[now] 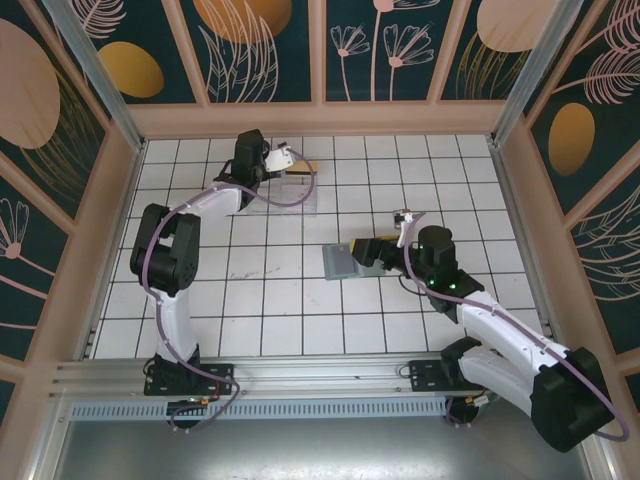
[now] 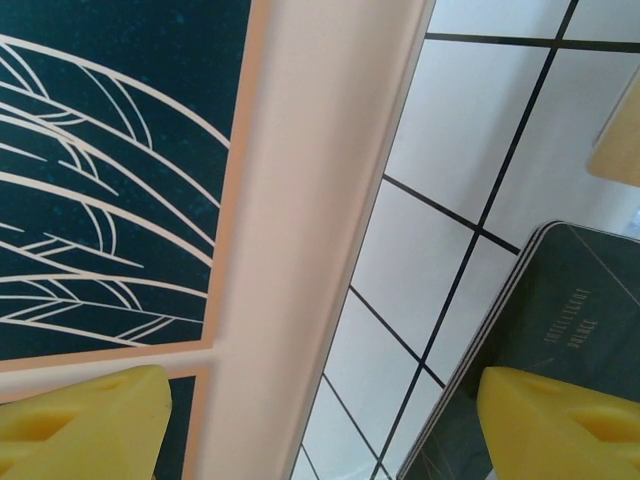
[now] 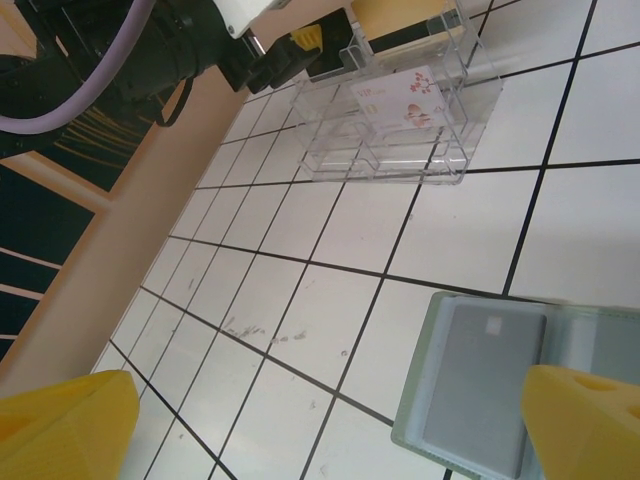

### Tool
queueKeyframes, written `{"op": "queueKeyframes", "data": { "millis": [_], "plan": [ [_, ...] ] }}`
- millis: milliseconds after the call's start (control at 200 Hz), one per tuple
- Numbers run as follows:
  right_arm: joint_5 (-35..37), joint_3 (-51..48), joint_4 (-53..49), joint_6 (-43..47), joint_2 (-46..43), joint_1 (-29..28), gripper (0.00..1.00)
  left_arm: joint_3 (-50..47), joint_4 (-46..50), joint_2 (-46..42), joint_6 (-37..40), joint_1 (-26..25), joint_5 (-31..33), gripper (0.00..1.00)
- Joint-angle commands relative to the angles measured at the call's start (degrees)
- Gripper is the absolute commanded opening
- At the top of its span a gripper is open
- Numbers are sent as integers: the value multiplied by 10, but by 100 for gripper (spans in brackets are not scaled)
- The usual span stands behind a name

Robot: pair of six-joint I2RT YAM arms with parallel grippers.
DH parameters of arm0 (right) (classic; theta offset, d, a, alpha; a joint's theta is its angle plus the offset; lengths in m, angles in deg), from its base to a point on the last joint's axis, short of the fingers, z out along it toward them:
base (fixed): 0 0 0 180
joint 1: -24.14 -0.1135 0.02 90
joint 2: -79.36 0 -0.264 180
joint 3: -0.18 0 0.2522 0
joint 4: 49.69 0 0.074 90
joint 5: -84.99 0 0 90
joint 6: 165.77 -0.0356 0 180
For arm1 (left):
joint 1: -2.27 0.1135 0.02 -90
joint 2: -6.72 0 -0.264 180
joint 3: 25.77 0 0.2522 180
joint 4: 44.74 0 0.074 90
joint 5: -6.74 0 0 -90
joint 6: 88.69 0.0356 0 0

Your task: Take the credit cards out of the card holder

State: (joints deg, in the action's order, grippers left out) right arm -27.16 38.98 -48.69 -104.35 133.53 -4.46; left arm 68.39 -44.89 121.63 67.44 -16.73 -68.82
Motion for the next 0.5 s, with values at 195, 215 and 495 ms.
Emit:
{"op": "queueKeyframes", "data": {
  "millis": [195, 215, 495],
  "plan": [
    [-5, 12, 21, 2, 5, 0, 99, 3, -1, -12, -18, 6, -7, 82],
    [-5, 12, 21, 2, 6, 0, 99, 0, -3, -16, -18, 6, -6, 83],
    [-4, 14, 18, 6, 3, 0, 99, -11, 5, -82, -81, 6, -9, 85]
  ]
}}
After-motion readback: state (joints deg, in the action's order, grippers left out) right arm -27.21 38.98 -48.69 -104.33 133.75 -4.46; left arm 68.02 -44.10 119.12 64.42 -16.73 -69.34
